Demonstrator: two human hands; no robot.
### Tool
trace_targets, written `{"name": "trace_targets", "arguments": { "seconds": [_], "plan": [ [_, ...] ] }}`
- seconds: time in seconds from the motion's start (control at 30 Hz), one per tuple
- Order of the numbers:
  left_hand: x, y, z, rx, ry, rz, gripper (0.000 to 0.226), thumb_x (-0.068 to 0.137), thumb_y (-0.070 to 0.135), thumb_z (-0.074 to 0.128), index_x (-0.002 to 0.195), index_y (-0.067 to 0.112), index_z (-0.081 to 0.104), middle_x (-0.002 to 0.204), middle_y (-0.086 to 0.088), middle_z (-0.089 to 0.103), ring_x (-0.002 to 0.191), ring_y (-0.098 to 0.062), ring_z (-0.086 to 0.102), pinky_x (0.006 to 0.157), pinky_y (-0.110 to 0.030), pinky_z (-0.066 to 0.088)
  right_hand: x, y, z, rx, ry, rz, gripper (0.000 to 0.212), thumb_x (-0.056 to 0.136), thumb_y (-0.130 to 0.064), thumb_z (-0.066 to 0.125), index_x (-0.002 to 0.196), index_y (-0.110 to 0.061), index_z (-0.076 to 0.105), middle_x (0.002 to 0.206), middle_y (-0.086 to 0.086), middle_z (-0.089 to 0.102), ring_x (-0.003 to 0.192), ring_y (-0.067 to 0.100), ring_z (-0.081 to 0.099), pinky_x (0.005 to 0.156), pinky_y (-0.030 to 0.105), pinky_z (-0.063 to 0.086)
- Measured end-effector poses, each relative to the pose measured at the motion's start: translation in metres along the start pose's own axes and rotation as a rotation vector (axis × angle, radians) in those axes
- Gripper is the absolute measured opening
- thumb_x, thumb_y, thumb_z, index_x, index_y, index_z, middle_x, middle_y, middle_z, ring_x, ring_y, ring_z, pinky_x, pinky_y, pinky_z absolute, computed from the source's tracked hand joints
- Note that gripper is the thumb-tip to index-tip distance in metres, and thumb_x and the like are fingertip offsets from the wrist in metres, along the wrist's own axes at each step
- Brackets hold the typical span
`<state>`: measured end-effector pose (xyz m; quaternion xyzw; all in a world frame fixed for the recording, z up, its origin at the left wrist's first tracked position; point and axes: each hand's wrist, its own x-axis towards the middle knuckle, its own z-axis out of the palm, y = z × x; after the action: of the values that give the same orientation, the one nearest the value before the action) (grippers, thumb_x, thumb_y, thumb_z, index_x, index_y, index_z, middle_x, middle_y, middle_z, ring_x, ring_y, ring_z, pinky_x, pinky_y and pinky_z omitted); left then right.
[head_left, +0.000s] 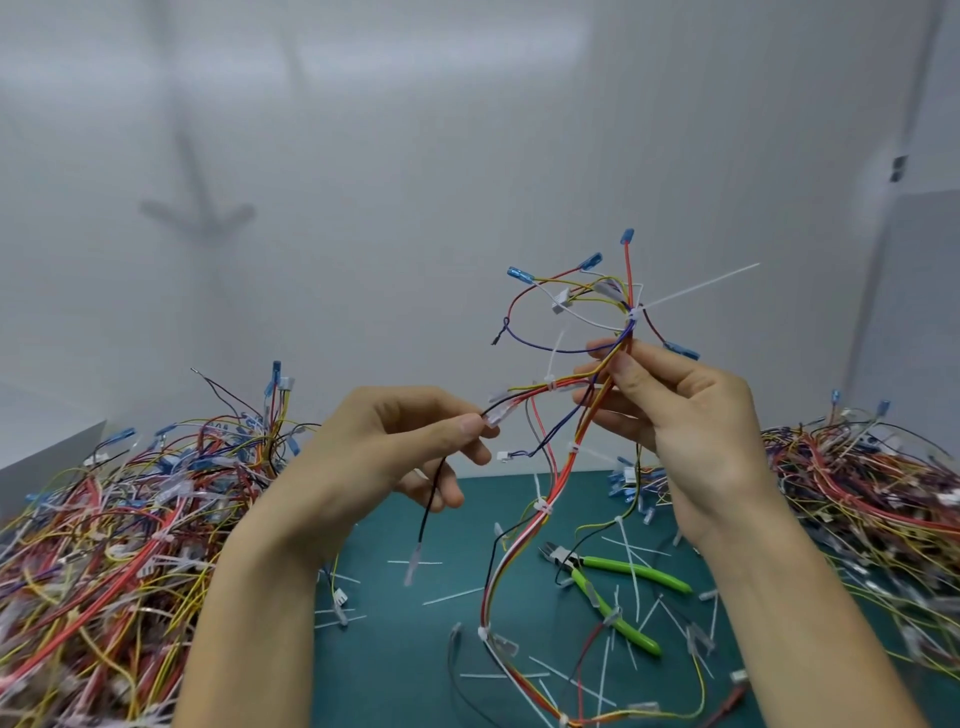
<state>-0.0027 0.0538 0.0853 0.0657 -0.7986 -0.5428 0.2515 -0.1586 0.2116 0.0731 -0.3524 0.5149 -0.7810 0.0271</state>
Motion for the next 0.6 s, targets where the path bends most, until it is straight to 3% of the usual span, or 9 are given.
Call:
{"name": "trace_targets", "arguments": {
  "seconds": [0.13,0.23,0.33,0.37,0.43,0.5,0.6],
  "plan": [
    [0.002,-0.005,0.003,0.077,-0.038,-0.114,0.026,0.097,0.028,0.054,0.095,0.012,0.074,0.092,-0.006,0.076,0.066,-0.020,0.071,0.061,-0.027,0.058,0.000,0.000,0.000,0.006,0.013,-0.003,0.019,0.096,-0.013,0.059,0.095,-0.022,0.076,0.081,-0.002,0.078,0.074,0.014,0.075,0.061,0.017,0.056],
    [0.009,-0.008,0.013,0.224,0.021,-0.131,0.020,0.101,0.023,0.051,0.102,0.017,0.070,0.094,0.001,0.076,0.082,-0.013,0.073,0.073,-0.028,0.058,0.000,0.000,0.000,0.004,0.017,-0.007,0.019,0.096,-0.014,0.059,0.097,-0.022,0.075,0.082,-0.003,0.078,0.074,0.014,0.075,0.061,0.017,0.056],
    [0.014,-0.005,0.021,0.279,0.287,0.002,0.014,0.096,0.015,0.055,0.093,0.019,0.068,0.084,0.004,0.070,0.067,-0.006,0.067,0.064,-0.028,0.060,-0.001,0.000,0.002,-0.014,0.028,-0.028,0.019,0.097,-0.012,0.058,0.095,-0.022,0.075,0.080,-0.003,0.078,0.073,0.014,0.076,0.061,0.017,0.056],
    [0.014,-0.003,0.020,0.239,0.303,0.030,0.012,0.093,0.013,0.058,0.088,0.019,0.067,0.077,0.005,0.067,0.060,-0.007,0.065,0.059,-0.028,0.060,-0.001,0.000,0.002,-0.020,0.032,-0.037,0.020,0.097,-0.011,0.059,0.095,-0.022,0.075,0.079,-0.004,0.077,0.073,0.014,0.075,0.061,0.018,0.056],
    [0.011,0.000,0.021,0.189,0.114,0.026,0.008,0.090,0.014,0.065,0.084,0.018,0.069,0.070,0.005,0.069,0.059,-0.010,0.067,0.058,-0.027,0.059,-0.001,0.001,0.003,-0.032,0.037,-0.050,0.020,0.097,-0.010,0.059,0.094,-0.021,0.075,0.079,-0.005,0.077,0.073,0.014,0.075,0.061,0.018,0.056],
    [0.009,0.001,0.026,0.274,-0.060,-0.003,0.004,0.089,0.021,0.069,0.087,0.022,0.072,0.077,0.004,0.075,0.068,-0.010,0.072,0.062,-0.023,0.059,-0.002,0.002,0.005,-0.043,0.032,-0.057,0.021,0.097,-0.010,0.059,0.094,-0.022,0.076,0.080,-0.004,0.078,0.074,0.014,0.076,0.060,0.017,0.056],
    [0.014,-0.004,0.036,0.340,-0.032,-0.002,0.005,0.084,0.030,0.076,0.089,0.028,0.074,0.082,0.006,0.076,0.073,-0.009,0.073,0.065,-0.024,0.059,-0.003,0.002,0.009,-0.039,0.010,-0.064,0.022,0.097,-0.010,0.058,0.094,-0.023,0.075,0.081,-0.004,0.078,0.074,0.015,0.076,0.060,0.017,0.056]
  ]
}}
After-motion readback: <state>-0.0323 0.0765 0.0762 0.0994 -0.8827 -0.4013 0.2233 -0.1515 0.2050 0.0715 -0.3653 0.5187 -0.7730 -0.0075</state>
